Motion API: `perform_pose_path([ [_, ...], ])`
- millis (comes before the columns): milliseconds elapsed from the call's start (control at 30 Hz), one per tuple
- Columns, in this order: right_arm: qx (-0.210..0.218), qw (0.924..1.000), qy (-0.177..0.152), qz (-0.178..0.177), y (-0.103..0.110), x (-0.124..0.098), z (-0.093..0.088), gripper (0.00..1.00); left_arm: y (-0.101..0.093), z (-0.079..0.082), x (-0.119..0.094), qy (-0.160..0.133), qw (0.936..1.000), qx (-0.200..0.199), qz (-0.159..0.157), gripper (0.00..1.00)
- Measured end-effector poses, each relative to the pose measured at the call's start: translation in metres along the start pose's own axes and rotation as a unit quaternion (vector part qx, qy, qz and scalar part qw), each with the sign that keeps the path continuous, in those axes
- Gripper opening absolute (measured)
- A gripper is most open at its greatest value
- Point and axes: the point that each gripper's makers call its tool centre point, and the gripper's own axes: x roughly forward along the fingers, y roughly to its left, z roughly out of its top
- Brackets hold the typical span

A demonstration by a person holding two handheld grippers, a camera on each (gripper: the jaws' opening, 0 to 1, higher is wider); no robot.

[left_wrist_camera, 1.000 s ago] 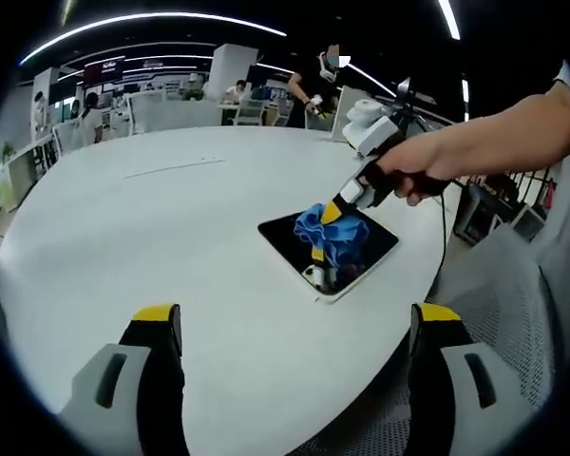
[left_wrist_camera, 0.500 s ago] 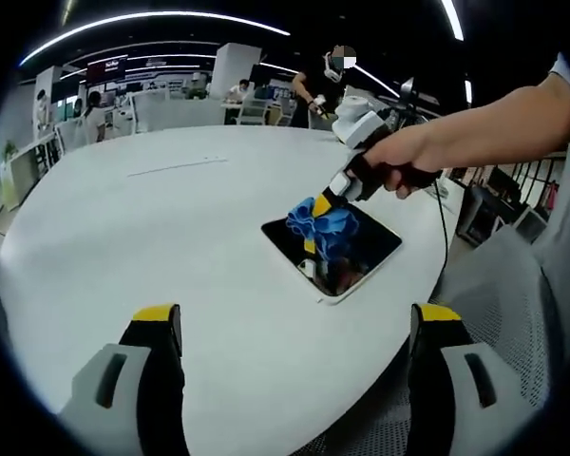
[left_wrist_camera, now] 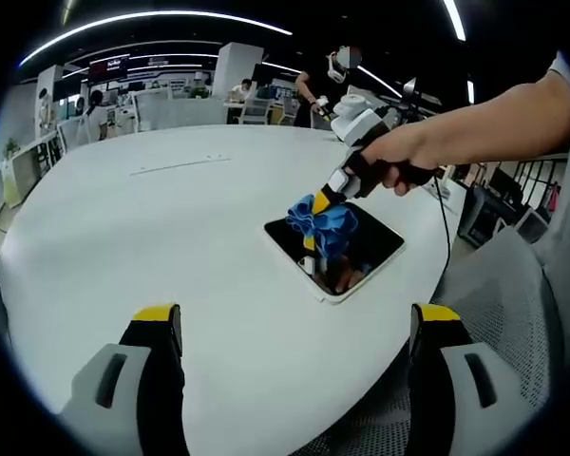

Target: Wipe the mirror surface with the cleaning cloth until all visible marks leave the cleaned area.

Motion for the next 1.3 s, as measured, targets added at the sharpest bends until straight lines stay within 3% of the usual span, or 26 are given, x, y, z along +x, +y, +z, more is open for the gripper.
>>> perform_pose_path([
  [567, 0.000, 0.9999, -0.003, 0.014, -0.002, 0.002, 0.001, 0.01, 0.002, 0.001, 0.001, -0.001, 1.0000, 0.004, 0.006, 0.99],
  [1300, 0.000, 1.0000, 0.008, 0.005, -0.028, -0.009, -0.005, 0.01, 0.006, -0.004, 0.000, 0.007, 0.9998, 0.004, 0.017, 0.99],
])
